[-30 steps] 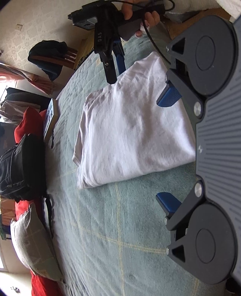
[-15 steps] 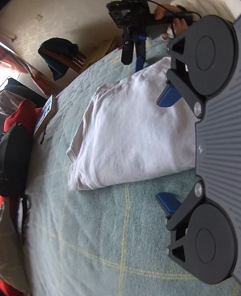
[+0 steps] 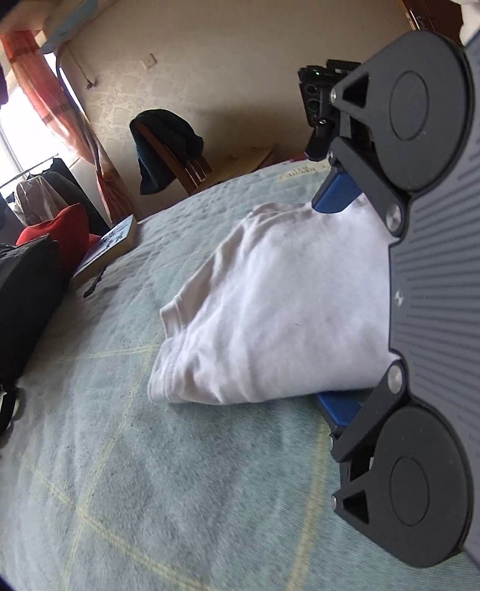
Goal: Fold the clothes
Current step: 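Slide both grippers under the folded shirt's sides and close them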
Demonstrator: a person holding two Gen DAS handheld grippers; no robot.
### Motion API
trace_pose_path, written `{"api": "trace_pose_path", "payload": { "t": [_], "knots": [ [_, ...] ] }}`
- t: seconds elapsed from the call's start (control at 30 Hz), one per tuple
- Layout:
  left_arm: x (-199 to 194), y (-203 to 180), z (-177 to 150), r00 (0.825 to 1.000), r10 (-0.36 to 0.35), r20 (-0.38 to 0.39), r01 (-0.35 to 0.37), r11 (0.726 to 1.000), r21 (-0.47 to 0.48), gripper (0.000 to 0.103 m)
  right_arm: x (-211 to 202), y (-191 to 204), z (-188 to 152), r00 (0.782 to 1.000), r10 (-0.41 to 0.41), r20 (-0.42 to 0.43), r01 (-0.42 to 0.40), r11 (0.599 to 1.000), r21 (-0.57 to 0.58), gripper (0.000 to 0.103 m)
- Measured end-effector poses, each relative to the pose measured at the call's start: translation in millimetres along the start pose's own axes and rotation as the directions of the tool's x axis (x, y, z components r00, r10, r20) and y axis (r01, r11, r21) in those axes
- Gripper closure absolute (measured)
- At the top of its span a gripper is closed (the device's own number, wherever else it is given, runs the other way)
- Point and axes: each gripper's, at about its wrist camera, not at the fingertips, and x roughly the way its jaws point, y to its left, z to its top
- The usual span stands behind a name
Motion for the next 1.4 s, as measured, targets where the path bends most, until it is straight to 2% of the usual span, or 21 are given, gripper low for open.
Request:
{"api": "trace_pose_path", "payload": {
  "t": [0.3, 0.43, 0.53, 0.67, 0.93, 1.07, 1.17, 1.4],
  "knots": [
    [6, 6, 2, 0.995, -0.075, -0.060, 0.072, 0.996, -0.053, 0.002, 11, -6, 17, 0.999, 0.017, 0.038, -0.019, 0.999, 0.047, 0.000],
    [8, 9, 3, 0.990, -0.109, -0.085, 0.103, 0.992, -0.078, 0.002, 5, -2, 4, 0.999, 0.029, 0.016, -0.030, 0.998, 0.050, 0.000],
    [0, 9, -8, 0.986, -0.120, -0.119, 0.112, 0.991, -0.071, 0.002, -1, 0, -13, 0.999, 0.044, -0.009, -0.043, 0.997, 0.063, 0.000],
    [6, 9, -7, 0.986, -0.120, -0.119, 0.110, 0.991, -0.080, 0.002, -1, 3, -22, 0.998, 0.049, -0.030, -0.048, 0.998, 0.046, 0.000],
    [32, 6, 11, 0.992, -0.114, -0.048, 0.111, 0.992, -0.063, 0.002, 19, -1, 4, 0.997, 0.072, -0.018, -0.072, 0.997, 0.042, 0.000],
    [19, 8, -4, 0.983, -0.167, -0.079, 0.161, 0.984, -0.079, 0.002, 13, -3, -2, 0.994, 0.105, -0.023, -0.104, 0.993, 0.050, 0.000],
    [17, 9, -11, 0.972, -0.205, -0.116, 0.195, 0.977, -0.091, 0.001, 9, -2, -12, 0.989, 0.133, -0.059, -0.130, 0.990, 0.045, 0.000],
    [36, 17, 8, 0.970, -0.218, -0.110, 0.201, 0.969, -0.144, 0.001, 23, -6, 2, 0.982, 0.177, -0.064, -0.174, 0.984, 0.048, 0.000]
  ]
}}
